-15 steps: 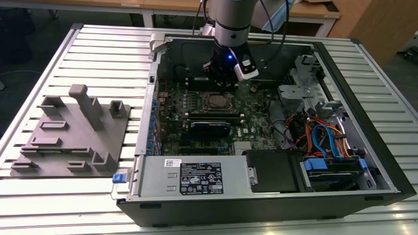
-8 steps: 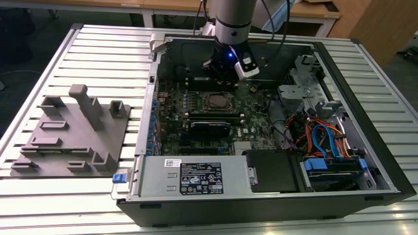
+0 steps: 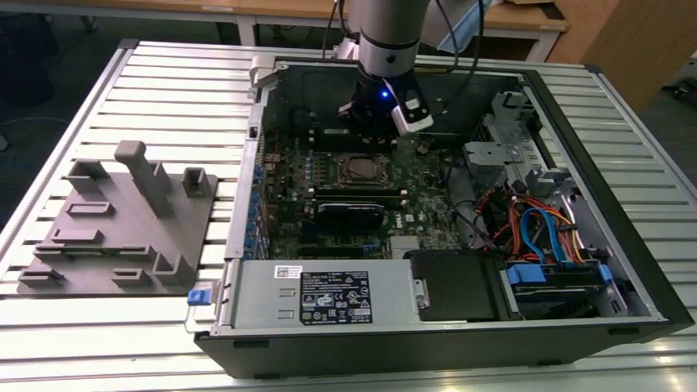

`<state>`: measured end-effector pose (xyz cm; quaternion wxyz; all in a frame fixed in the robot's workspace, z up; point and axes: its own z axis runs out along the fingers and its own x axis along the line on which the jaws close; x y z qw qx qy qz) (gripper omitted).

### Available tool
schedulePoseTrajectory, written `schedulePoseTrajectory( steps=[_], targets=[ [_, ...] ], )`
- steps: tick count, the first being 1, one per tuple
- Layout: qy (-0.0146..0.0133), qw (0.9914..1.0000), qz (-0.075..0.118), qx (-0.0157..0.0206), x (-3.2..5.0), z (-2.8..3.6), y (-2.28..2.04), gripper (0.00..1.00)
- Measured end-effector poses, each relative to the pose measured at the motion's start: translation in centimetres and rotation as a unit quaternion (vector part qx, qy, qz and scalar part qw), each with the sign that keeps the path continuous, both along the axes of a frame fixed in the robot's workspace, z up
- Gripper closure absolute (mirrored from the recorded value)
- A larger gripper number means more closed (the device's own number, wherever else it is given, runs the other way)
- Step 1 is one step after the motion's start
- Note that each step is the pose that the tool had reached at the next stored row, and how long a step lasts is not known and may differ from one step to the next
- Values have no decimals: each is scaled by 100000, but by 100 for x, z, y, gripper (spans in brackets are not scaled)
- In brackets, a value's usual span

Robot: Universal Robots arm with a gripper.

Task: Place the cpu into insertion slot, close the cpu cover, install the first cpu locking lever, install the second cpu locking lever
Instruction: 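Install the first cpu locking lever, then install the second cpu locking lever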

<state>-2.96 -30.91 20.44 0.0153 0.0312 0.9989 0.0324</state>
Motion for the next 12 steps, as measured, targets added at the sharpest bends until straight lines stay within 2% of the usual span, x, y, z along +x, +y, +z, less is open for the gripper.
schedulePoseTrajectory(
  steps=[7, 12],
  targets=[
    [3, 100000, 4, -1, 0, 0, -5, 89],
    [7, 100000, 5, -4, 0, 0, -26, 89]
  ],
)
